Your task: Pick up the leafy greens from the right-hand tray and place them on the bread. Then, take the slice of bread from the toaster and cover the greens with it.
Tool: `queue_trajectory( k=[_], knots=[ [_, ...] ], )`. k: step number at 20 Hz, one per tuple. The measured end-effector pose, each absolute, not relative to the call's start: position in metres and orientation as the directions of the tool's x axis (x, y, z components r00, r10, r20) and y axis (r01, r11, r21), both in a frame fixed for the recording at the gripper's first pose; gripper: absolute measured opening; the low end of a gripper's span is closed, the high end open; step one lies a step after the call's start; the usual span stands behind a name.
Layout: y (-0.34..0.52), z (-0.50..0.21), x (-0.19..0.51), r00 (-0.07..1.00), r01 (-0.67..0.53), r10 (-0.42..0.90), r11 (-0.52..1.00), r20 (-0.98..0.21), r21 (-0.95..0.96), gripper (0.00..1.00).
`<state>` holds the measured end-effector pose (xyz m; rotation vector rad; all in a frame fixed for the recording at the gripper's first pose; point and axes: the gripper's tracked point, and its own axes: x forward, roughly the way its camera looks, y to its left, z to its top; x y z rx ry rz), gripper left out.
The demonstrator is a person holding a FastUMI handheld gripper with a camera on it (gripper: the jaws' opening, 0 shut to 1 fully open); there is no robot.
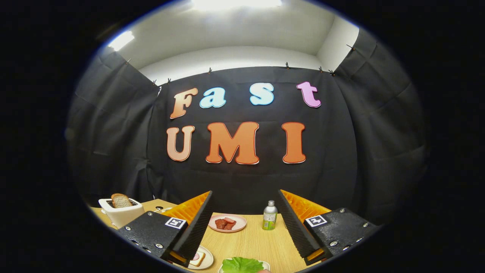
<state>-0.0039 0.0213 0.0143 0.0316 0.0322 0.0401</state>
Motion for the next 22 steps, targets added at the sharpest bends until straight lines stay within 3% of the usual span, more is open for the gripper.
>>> queue_trajectory(
  k=[7, 15, 22],
  knots=[
    [0.032, -0.004, -0.004, 0.991, -0.083, 0.085, 0.996, -0.102, 0.024, 0.98],
    [0.023, -0.072, 0.002, 0.938, -0.046, 0.056, 0.998, -0.341, 0.036, 0.99],
    [0.024, -0.137, -0.005, 0.815, -0.019, 0.072, 0.995, -0.575, 0.099, 0.99]
  ],
)
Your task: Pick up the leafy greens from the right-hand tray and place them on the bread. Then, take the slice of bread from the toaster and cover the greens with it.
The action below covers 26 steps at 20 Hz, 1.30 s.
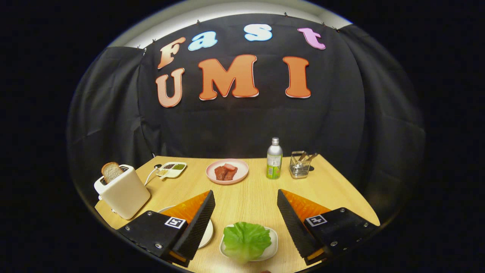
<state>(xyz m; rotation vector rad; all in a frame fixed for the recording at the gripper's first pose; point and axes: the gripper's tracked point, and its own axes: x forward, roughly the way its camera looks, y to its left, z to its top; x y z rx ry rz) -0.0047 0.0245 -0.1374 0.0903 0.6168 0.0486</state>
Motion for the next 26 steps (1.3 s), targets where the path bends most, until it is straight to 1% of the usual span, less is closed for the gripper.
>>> queue_trajectory(
  k=[5, 9, 15, 26],
  knots=[
    [0.028, -0.164, -0.009, 0.747, -0.010, 0.098, 0.991, -0.657, 0.136, 0.99],
    [0.028, -0.186, -0.012, 0.699, -0.017, 0.099, 0.992, -0.709, 0.122, 0.99],
    [0.029, -0.226, -0.025, 0.589, -0.013, 0.107, 0.992, -0.801, 0.124, 0.99],
    [0.035, -0.286, -0.057, 0.430, -0.040, 0.099, 0.995, -0.897, 0.090, 0.97]
  ],
)
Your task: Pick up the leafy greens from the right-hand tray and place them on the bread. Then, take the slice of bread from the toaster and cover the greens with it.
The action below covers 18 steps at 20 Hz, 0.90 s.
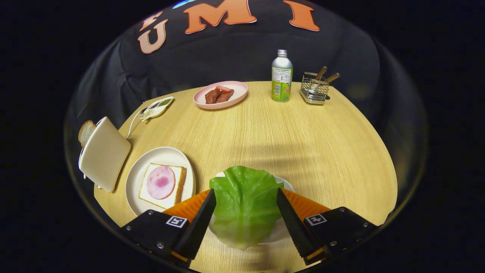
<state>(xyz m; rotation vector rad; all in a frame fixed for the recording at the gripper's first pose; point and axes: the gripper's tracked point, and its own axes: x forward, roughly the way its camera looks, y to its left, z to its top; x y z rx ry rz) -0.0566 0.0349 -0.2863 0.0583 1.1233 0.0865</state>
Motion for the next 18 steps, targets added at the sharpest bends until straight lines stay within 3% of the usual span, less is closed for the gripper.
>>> queue_trajectory(
  k=[6, 10, 16, 18],
  knots=[
    [0.037, -0.307, -0.071, 0.372, -0.049, 0.096, 0.995, -0.923, 0.084, 0.96],
    [0.030, -0.317, -0.072, 0.371, -0.027, 0.064, 0.998, -0.927, 0.059, 0.89],
    [0.034, -0.316, -0.071, 0.416, -0.061, 0.030, 0.998, -0.909, 0.004, 0.60],
    [0.034, -0.317, -0.069, 0.426, -0.064, 0.025, 0.998, -0.904, -0.002, 0.45]
  ],
)
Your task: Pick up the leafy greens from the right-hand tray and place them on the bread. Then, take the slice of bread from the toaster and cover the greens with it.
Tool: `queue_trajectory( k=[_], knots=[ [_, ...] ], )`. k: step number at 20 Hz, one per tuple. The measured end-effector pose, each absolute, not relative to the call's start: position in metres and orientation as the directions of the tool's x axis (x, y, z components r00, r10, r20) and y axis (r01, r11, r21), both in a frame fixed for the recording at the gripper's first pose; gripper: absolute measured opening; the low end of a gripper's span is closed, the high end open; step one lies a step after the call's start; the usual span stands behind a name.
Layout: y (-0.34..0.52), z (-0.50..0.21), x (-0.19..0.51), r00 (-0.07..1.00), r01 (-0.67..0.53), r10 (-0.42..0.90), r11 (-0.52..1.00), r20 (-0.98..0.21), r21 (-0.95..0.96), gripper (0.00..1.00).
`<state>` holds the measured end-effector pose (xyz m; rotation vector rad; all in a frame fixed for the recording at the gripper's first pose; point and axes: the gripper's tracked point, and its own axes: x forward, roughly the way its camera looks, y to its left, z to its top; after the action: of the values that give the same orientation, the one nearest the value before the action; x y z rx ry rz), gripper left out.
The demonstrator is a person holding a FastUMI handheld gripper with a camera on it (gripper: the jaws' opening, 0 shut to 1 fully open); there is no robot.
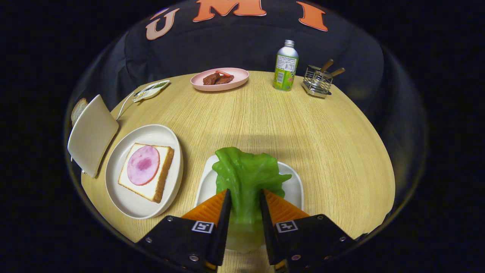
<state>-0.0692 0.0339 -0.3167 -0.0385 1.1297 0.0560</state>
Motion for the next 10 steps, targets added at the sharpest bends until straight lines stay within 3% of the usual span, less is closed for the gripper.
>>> queue_trajectory(
  k=[1, 3, 10],
  knots=[
    [0.033, -0.315, -0.067, 0.435, -0.063, 0.021, 0.998, -0.900, -0.007, 0.35],
    [0.030, -0.309, -0.064, 0.457, -0.057, 0.020, 0.998, -0.889, -0.007, 0.25],
    [0.038, -0.284, -0.053, 0.523, -0.050, 0.071, 0.997, -0.850, 0.052, 0.18]
  ],
)
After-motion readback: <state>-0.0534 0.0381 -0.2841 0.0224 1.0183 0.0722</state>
